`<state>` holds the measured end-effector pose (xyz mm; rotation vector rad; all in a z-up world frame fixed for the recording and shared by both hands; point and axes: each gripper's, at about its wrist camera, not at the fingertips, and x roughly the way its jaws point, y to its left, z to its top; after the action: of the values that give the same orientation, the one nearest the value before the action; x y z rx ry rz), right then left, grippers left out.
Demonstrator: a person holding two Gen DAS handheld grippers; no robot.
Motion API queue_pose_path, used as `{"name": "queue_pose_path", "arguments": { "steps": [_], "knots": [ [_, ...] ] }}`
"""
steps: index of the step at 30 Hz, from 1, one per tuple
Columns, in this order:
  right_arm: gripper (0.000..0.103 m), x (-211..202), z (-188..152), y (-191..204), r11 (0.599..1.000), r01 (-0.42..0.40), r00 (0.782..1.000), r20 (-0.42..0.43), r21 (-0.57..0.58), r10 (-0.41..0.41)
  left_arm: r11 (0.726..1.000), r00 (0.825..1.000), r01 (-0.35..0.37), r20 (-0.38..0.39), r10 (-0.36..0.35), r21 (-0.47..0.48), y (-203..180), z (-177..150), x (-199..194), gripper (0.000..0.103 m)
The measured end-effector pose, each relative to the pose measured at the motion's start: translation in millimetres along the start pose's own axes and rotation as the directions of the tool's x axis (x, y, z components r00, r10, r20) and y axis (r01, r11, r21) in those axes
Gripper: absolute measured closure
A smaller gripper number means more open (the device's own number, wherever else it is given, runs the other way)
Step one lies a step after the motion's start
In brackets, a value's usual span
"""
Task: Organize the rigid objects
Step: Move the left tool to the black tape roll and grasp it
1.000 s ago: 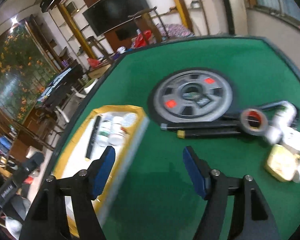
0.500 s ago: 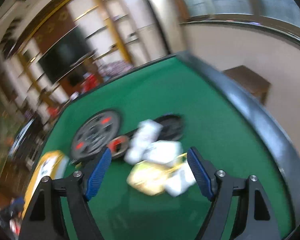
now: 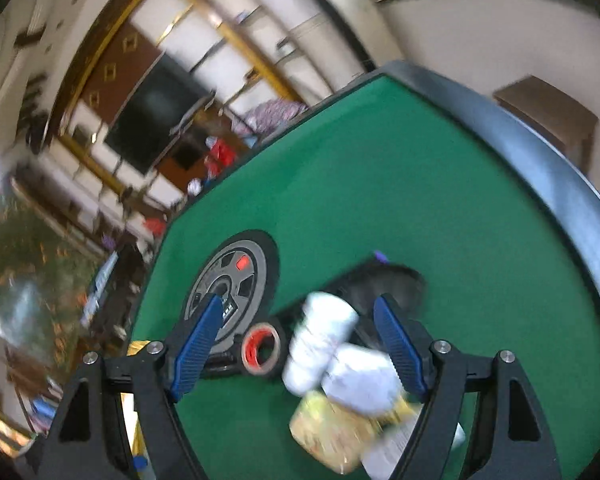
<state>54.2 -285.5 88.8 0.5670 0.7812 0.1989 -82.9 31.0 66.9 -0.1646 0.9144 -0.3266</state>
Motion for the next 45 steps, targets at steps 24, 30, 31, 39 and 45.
{"name": "queue_pose_path", "arguments": {
  "steps": [24,30,31,39,45],
  "knots": [
    [0.022,-16.1,-44.1,64.6,0.967,0.173,0.985,0.027,-0.185,-0.171,0.994,0.994,0.062,-0.081,-0.070,-0.091,36.3,-29.6,4.1,0.023],
    [0.022,-51.1,-76.2,0.3,0.936,0.344,0.938,0.067,-0.073,-0.339,0.991,0.985,0.129,-0.110,-0.131,-0.031,14.2,-25.6,4.1,0.023],
    [0.022,-53.4,-75.7,-8.6,0.934,0.352,0.935,0.070,-0.066,-0.347,0.990,0.985,0.138,-0.099,-0.140,-0.027,11.6,-21.3,5.0,0.023],
    [0.022,-44.3,-32.7,-53.5,0.975,0.206,0.960,0.178,0.085,-0.218,0.981,0.975,0.193,-0.107,-0.192,-0.005,-14.2,15.4,34.4,0.023],
    [0.022,-33.0,-34.2,-76.0,0.978,0.130,0.972,0.175,0.162,-0.159,0.965,0.979,0.196,-0.083,-0.184,0.172,-58.3,45.7,56.0,0.023]
  ]
}}
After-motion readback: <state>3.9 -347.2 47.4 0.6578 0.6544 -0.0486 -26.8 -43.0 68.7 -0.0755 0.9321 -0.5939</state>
